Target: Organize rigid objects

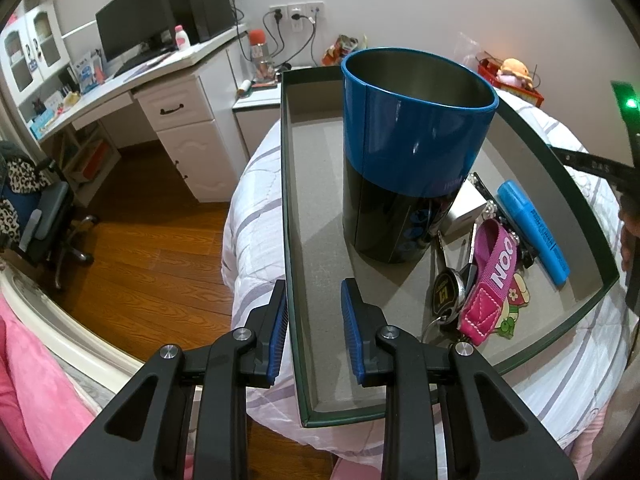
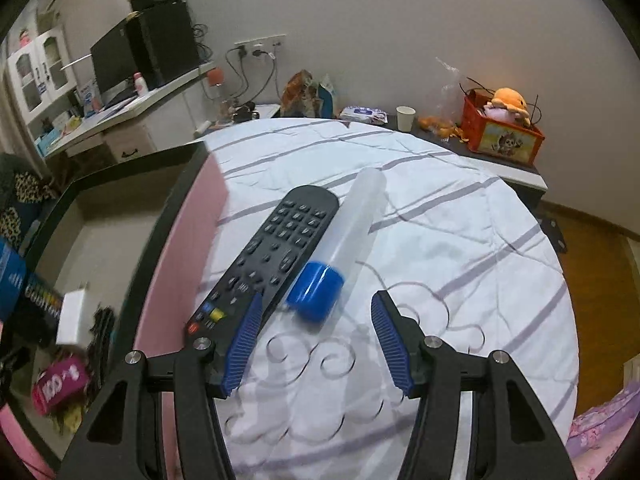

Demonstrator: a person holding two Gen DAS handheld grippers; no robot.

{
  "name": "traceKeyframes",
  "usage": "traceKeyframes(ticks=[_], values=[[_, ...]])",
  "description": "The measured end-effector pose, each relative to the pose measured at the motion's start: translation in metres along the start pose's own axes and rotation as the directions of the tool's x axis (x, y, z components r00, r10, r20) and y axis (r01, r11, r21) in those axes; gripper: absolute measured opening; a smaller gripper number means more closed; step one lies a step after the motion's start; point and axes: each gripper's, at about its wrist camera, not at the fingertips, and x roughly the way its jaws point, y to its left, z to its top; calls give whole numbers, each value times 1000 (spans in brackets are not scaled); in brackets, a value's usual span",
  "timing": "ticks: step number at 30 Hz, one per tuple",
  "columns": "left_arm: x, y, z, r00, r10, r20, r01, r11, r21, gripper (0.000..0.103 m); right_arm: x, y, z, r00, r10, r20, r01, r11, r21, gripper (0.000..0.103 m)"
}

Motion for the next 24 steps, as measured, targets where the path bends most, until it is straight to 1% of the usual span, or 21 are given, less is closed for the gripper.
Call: traceKeyframes(ticks=[2, 7, 8, 9, 10, 11, 14, 18, 22, 24], values=[[0, 0, 0, 1000, 0, 0, 0, 1000, 0, 25, 8, -3, 3, 1000, -4, -19, 4, 1000, 2, 58], [0, 0, 0, 1000, 2, 0, -2, 1000, 1, 25, 16, -7, 4, 1000, 5, -26, -4, 1000, 15, 56], [0, 0, 0, 1000, 4, 0, -4, 1000, 2, 25, 17, -8, 4, 1000, 9, -25, -9, 1000, 13, 52], [-1, -1, 0, 1000, 7, 0, -7, 1000, 2, 25, 17, -9, 4, 1000, 16, -24, -16, 1000, 12, 41], [-1, -1, -1, 1000, 8, -1, -8, 1000, 2, 25, 17, -9, 4, 1000, 13, -26, -13, 1000, 7, 32], [-2, 0, -1, 1000, 9, -1, -9, 1000, 2, 25, 17, -8, 4, 999, -3, -34, 3, 1000, -1, 30], [-2, 0, -1, 1000, 8, 0, -8, 1000, 1, 25, 13, -11, 1, 999, 9, -40, -9, 1000, -4, 30], [-2, 0, -1, 1000, 11, 0, -11, 1000, 2, 25, 2, -10, -7, 999, 3, -51, -4, 1000, -29, 29], [-3, 1, -3, 1000, 13, 0, -13, 1000, -1, 25, -13, -8, -25, 998, -1, -68, -3, 998, -59, 29], [-4, 1, -3, 1000, 13, 0, -13, 1000, 0, 25, -20, -7, -33, 998, -3, -63, -1, 998, -68, 29]])
